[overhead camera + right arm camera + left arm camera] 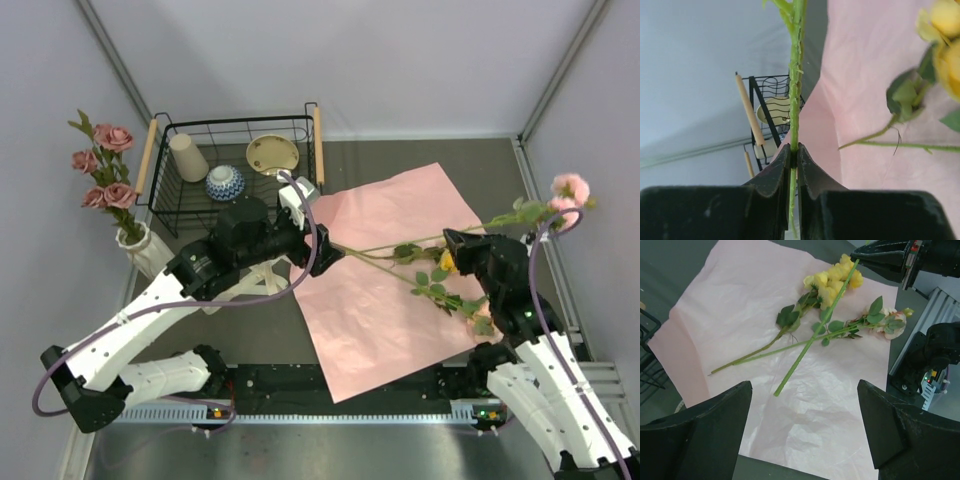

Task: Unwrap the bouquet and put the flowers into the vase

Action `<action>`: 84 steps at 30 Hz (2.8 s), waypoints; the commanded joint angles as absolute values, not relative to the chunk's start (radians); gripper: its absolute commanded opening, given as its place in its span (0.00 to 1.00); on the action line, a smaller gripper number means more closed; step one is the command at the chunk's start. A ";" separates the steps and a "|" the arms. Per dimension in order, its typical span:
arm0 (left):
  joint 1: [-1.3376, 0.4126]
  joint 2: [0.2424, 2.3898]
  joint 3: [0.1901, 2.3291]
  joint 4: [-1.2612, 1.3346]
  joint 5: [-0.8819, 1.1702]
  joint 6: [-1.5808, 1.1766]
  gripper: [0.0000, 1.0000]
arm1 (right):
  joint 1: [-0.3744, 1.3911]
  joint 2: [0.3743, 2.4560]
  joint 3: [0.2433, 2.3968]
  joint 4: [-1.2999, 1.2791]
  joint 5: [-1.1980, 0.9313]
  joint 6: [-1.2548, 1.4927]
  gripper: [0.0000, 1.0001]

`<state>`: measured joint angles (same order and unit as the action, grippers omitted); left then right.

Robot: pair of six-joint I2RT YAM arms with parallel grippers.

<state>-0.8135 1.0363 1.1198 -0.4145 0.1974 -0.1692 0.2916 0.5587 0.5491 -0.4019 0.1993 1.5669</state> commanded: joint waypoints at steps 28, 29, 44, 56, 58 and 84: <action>-0.615 1.160 1.051 0.564 0.917 -0.920 0.93 | 0.501 0.954 0.880 0.376 -1.091 0.638 0.00; -0.620 1.163 1.048 0.580 0.916 -0.919 0.93 | 0.508 0.960 0.884 0.371 -1.091 0.634 0.00; -0.646 1.264 1.092 0.618 0.934 -0.976 0.62 | 0.535 0.993 0.911 0.301 -1.120 0.582 0.00; -0.646 1.316 1.152 0.568 0.942 -0.953 0.32 | 0.537 0.999 0.948 0.132 -1.094 0.445 0.00; -0.644 1.316 1.154 0.557 0.940 -0.948 0.27 | 0.538 1.002 0.963 0.075 -1.085 0.411 0.00; -0.644 1.043 1.213 -0.122 0.500 -0.281 0.00 | 0.554 1.040 1.005 -0.150 -0.669 0.308 0.67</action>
